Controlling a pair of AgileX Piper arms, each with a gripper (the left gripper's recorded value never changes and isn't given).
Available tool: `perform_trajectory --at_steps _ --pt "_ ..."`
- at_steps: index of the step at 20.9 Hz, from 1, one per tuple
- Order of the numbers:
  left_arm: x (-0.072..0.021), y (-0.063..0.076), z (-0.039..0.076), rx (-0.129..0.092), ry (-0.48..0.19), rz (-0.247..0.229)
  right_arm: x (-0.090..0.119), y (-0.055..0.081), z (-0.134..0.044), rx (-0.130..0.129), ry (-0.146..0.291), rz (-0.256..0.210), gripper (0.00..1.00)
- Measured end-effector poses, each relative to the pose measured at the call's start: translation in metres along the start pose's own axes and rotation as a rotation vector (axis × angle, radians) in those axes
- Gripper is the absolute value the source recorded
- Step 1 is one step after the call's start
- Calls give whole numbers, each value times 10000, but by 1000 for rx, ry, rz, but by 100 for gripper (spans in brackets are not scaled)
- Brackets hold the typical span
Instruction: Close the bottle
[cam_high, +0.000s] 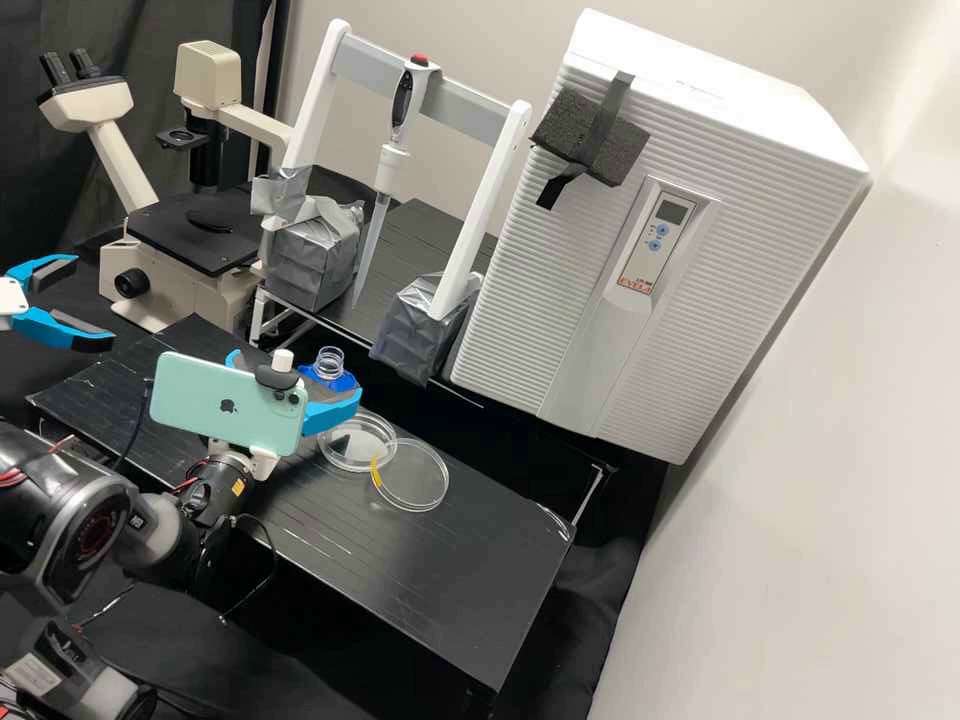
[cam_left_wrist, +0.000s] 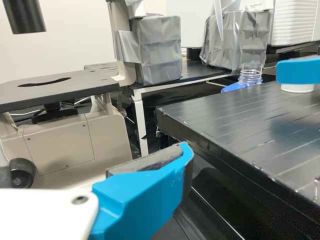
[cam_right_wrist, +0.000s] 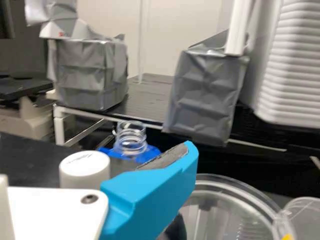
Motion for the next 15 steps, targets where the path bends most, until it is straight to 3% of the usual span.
perform_trajectory --at_steps 15 --pt "-11 -6 -10 7 -5 -6 -9 -117 -163 1 97 -50 100"
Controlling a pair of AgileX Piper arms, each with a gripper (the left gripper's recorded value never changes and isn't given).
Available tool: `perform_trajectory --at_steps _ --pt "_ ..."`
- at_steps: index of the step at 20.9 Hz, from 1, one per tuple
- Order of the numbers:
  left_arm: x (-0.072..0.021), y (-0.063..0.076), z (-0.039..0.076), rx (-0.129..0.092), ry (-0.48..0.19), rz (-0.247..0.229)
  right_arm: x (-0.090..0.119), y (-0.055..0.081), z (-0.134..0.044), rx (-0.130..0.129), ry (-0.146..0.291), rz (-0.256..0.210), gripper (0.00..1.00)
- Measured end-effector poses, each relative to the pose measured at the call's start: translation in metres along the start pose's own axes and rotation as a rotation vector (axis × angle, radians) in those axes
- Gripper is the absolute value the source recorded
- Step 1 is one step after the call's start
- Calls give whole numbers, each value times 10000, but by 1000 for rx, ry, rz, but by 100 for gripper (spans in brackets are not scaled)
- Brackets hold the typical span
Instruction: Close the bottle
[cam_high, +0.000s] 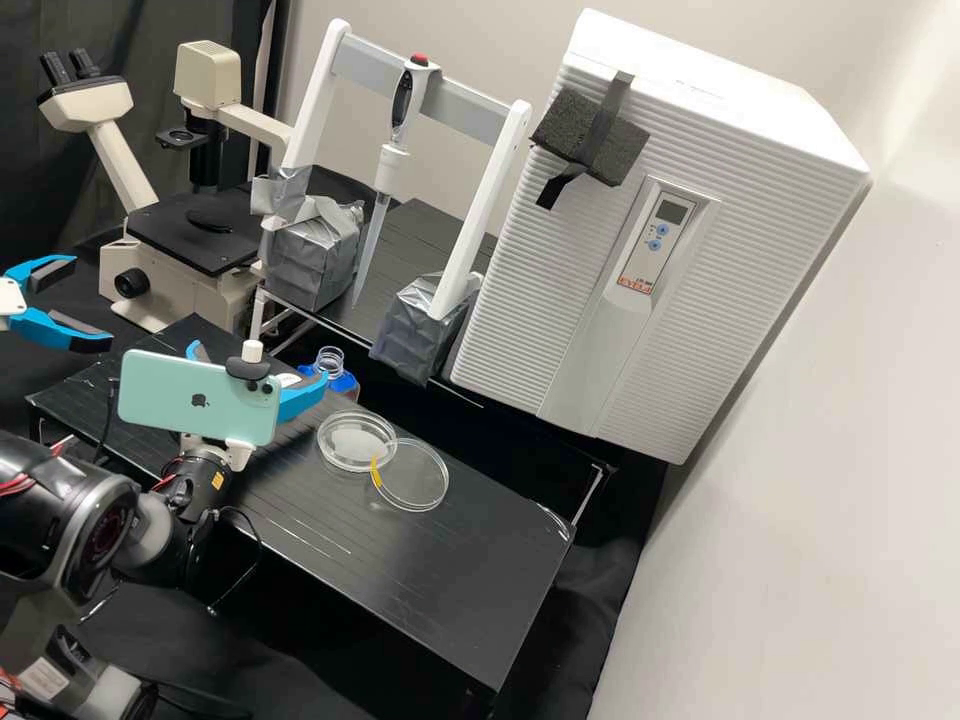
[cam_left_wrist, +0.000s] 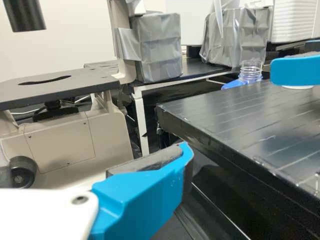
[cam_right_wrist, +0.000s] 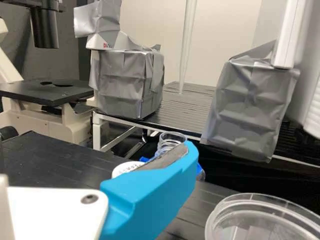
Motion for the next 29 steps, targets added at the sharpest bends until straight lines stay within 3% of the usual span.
perform_trajectory --at_steps 9,10,29 --pt "-1 -1 5 12 -18 -6 -16 -91 79 11 -33 -37 100" --pt "-1 -1 5 12 -18 -6 -14 -94 95 12 -41 -39 0" --pt "-4 59 -53 20 6 22 -10 -50 157 12 -72 -17 0"
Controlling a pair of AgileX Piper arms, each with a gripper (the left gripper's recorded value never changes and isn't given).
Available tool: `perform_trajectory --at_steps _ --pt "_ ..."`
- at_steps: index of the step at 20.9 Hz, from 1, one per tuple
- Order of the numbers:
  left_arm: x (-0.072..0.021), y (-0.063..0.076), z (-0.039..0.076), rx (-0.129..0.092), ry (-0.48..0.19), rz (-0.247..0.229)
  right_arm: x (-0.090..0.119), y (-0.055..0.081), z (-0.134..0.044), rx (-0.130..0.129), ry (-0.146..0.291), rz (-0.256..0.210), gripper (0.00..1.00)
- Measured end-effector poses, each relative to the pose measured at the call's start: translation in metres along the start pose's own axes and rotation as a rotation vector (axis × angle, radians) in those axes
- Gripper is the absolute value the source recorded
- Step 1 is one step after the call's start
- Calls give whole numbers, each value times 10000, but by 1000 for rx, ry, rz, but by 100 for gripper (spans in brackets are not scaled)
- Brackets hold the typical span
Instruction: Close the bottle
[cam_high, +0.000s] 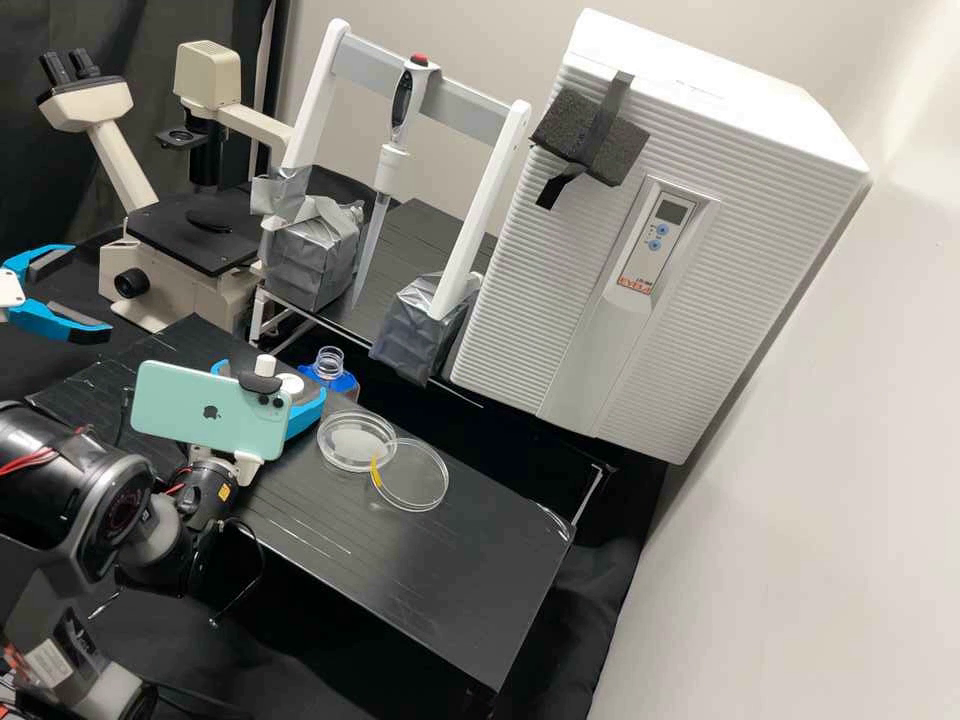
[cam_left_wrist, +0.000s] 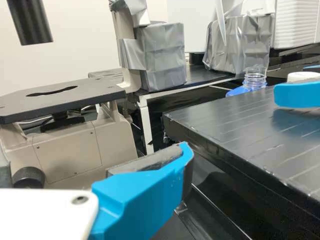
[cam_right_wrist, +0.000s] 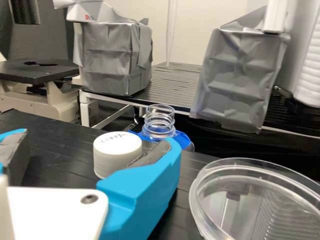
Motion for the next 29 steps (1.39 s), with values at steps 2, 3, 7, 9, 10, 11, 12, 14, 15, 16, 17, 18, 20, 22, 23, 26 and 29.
perform_trajectory --at_steps 2,3,7,9,10,11,12,14,15,16,17,18,20,22,23,26,29 --pt "0 0 0 0 0 0 -1 5 6 1 -2 2 0" --pt "0 0 0 0 0 0 -2 11 12 1 -5 5 0" --pt "0 0 0 0 0 0 -3 11 13 -4 -3 1 0" --pt "0 0 0 0 0 0 -3 13 16 1 -4 2 0" --pt "0 0 0 0 0 0 -4 15 18 8 -4 2 0" --pt "0 0 0 0 0 0 -5 22 26 22 -8 6 0" --pt "0 0 0 0 0 0 -6 27 32 31 -10 8 0" --pt "0 0 0 0 0 0 -8 34 40 41 -13 10 0" --pt "0 0 0 0 0 0 -8 34 39 41 -13 10 0" --pt "1 -1 4 0 -2 0 -8 37 43 41 -15 12 0" --pt "1 -1 4 0 -2 0 -9 40 46 42 -16 13 0" --pt "3 -1 8 0 -4 -1 -10 43 49 44 -18 15 0" --pt "3 -1 8 0 -4 -1 -10 43 49 44 -18 15 0" --pt "3 -1 8 0 -4 -1 -10 47 53 43 -20 16 0" --pt "3 -1 8 0 -4 -1 -11 51 58 43 -22 18 0" --pt "3 -1 8 0 -4 -1 -13 56 64 44 -25 21 0" --pt "5 -2 16 0 -8 -1 -13 56 64 44 -25 21 0"
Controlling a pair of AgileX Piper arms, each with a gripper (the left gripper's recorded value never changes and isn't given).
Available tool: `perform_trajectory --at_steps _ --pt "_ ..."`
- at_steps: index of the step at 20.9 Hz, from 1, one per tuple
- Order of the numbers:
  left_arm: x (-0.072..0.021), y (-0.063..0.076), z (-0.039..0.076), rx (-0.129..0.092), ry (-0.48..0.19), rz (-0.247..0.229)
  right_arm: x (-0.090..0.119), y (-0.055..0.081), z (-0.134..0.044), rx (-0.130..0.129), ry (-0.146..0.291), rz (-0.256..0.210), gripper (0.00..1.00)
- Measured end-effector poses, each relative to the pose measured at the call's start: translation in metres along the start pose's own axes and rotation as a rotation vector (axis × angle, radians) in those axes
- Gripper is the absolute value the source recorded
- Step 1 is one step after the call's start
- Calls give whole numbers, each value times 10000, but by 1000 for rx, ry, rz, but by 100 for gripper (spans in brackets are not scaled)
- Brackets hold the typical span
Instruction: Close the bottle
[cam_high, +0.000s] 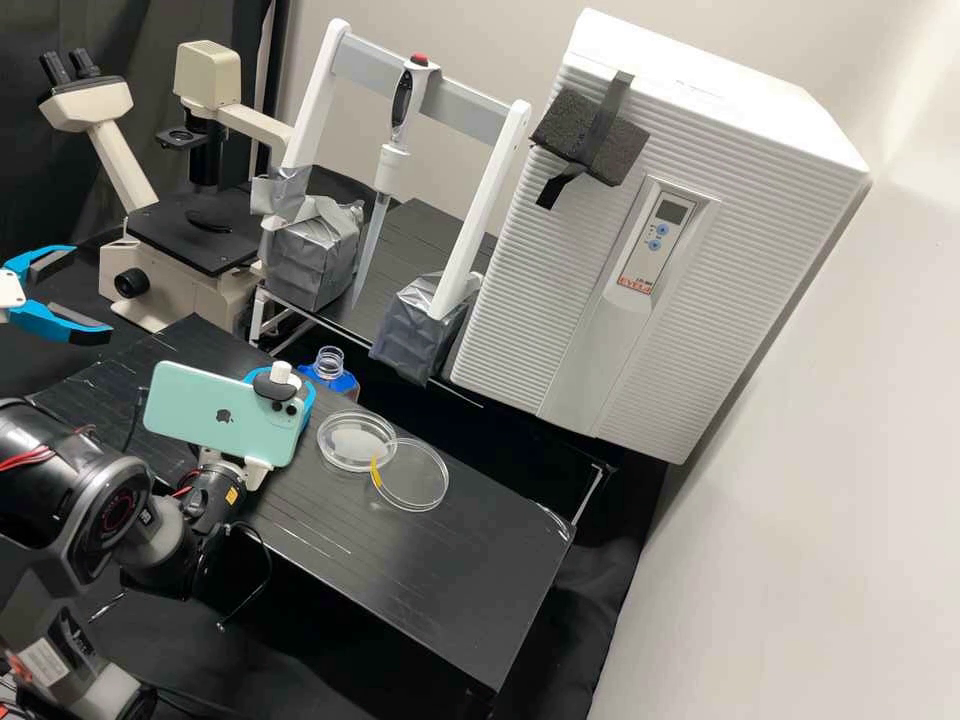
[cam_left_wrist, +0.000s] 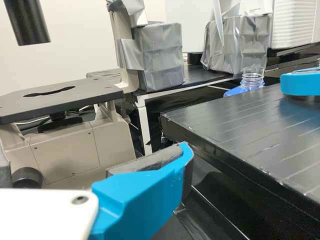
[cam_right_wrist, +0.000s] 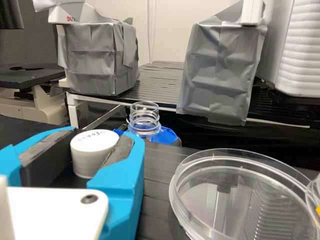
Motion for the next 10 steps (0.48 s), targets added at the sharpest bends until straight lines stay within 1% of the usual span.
perform_trajectory --at_steps 7,10 --pt "2 -1 5 0 -2 0 0 0 0 1 0 0 0" --pt "2 -1 8 0 -4 -1 -7 28 -12 17 10 9 0"
